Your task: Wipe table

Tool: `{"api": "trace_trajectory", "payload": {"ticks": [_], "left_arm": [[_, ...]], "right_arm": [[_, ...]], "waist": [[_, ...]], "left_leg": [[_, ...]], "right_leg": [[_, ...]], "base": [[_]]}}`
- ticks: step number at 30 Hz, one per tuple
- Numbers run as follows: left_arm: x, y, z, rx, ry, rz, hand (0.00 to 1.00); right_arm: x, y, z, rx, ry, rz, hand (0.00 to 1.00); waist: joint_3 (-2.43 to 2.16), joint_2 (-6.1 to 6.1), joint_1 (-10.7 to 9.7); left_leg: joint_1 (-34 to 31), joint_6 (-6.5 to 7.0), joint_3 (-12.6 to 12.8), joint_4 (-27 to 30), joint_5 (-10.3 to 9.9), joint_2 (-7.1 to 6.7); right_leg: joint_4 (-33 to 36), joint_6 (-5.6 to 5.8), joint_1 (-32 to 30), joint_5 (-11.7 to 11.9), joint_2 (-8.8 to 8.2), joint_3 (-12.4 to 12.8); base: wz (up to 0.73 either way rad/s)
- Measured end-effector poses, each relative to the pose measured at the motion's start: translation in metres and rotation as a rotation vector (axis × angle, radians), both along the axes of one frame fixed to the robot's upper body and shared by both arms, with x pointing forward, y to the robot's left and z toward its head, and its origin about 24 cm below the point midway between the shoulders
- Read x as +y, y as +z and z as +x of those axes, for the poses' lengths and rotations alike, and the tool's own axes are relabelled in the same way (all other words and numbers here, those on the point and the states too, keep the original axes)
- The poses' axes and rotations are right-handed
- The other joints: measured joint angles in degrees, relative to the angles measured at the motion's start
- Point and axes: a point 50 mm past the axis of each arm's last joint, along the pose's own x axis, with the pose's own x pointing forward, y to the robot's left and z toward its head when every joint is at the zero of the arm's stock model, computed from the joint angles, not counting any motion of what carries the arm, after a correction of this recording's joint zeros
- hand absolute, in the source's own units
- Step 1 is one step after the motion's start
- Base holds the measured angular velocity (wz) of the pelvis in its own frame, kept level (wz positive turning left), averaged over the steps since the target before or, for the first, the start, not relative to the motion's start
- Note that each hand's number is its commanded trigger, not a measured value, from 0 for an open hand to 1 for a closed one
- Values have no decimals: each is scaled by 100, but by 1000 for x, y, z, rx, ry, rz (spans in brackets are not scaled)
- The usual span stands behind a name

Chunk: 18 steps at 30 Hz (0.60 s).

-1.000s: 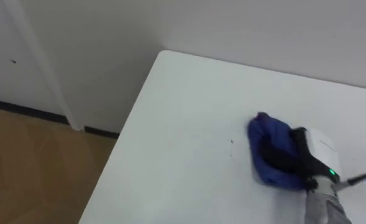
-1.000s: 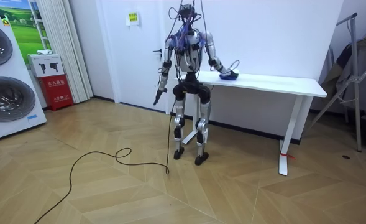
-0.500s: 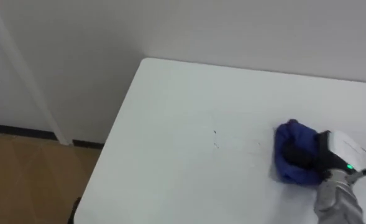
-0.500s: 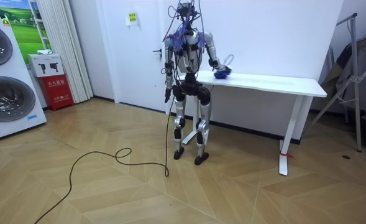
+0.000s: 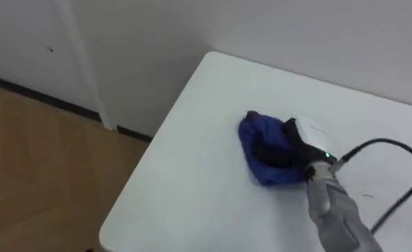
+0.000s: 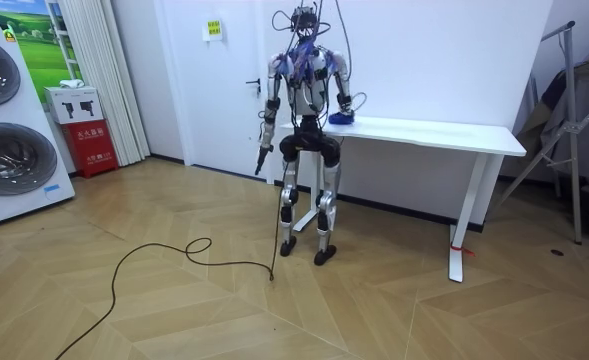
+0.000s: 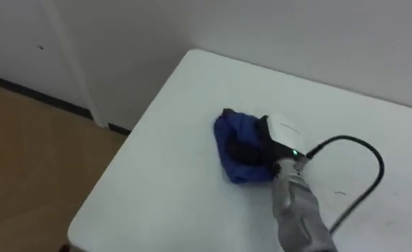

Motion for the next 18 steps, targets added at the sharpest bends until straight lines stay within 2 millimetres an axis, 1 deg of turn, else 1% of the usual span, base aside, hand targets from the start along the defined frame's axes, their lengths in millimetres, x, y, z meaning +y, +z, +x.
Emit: {"api": "trace_trajectory", "payload": {"ticks": [1,3,4,5,6,7,8,9,10,12,13,14,15,16,17,18], "left_arm": [[5,2,-1,4,-6,18,0],[19,7,-6,20,-18,69,0],[20,8,-5,17,-24,76,0],[21,9,-1,2,-32,87,0],[22,11,4,-20,-38,96,0],[21,11,8,-34,-42,99,0],[20,12,17,-66,-54,102,0],[18,13,27,-88,-73,99,0],[16,13,30,-96,-74,94,0],[5,9,40,-122,-65,52,0],[2,8,43,-125,-66,39,0],[-4,7,47,-131,-70,18,0],[-10,5,50,-137,-67,-1,0],[-13,5,51,-138,-67,-10,0],[-16,3,54,-133,-58,-29,0],[-21,0,53,-117,-44,-51,0]], "right_arm": [[-8,-3,-7,0,-40,5,100],[-42,-16,-35,17,-210,1,100],[-52,-18,-42,23,-249,-8,100],[-66,-21,-50,35,-312,-20,100],[-74,-22,-55,43,-349,-28,100],[-77,-23,-56,46,-361,-30,100],[-81,-23,-58,50,-374,-31,100],[-81,-21,-53,47,-379,-29,100],[-80,-21,-50,50,-377,-31,100],[-72,-18,-32,61,-366,-32,100],[-70,-16,-27,67,-362,-32,100],[-61,-12,-15,83,-337,-26,100],[-49,-6,-3,97,-273,-39,100],[-39,-2,4,101,-226,-52,100],[-16,5,20,104,-124,-55,100],[7,15,37,97,-31,-47,100]], "waist": [[-14,-21,-38],[-48,-57,-284],[-55,-48,-300],[-75,-40,-328],[-80,-28,-380],[-89,-8,-402],[-117,44,-406],[-120,77,-372],[-123,94,-359],[-119,170,-329],[-116,193,-274],[-105,223,-144],[-108,218,-32],[-103,205,3],[-81,178,89],[-77,167,121]], "left_leg": [[12,1,2,0,0,-3],[155,18,46,-4,-12,-3],[192,35,76,-5,-23,-2],[240,49,133,-3,-32,2],[267,73,139,-3,-48,4],[270,105,149,-3,-73,2],[281,133,154,-9,-181,33],[266,118,172,7,-275,94],[278,118,220,20,-279,100],[300,113,313,67,-278,111],[296,107,373,65,-274,111],[260,82,503,55,-254,140],[196,58,617,41,-225,179],[165,43,656,41,-208,202],[140,4,719,8,-163,238],[86,-21,730,-2,-133,265]], "right_leg": [[0,2,8,1,0,14],[12,6,137,4,-4,24],[20,7,165,3,-6,42],[28,10,184,2,-15,52],[25,18,213,2,-18,52],[27,33,225,-1,-9,52],[32,84,232,-31,25,49],[31,117,229,-49,41,51],[48,114,226,-45,42,52],[153,92,186,-29,54,127],[227,87,114,-26,64,193],[312,49,-32,-3,85,287],[330,-5,-166,35,119,364],[350,-28,-226,52,139,386],[395,-61,-322,72,180,419],[397,-91,-387,87,206,426]], "base": [[-6],[-4],[-18],[-28],[-26],[-14],[-15],[-21],[-29],[-27],[-46],[-59],[-58],[-43],[-25],[-15]]}}
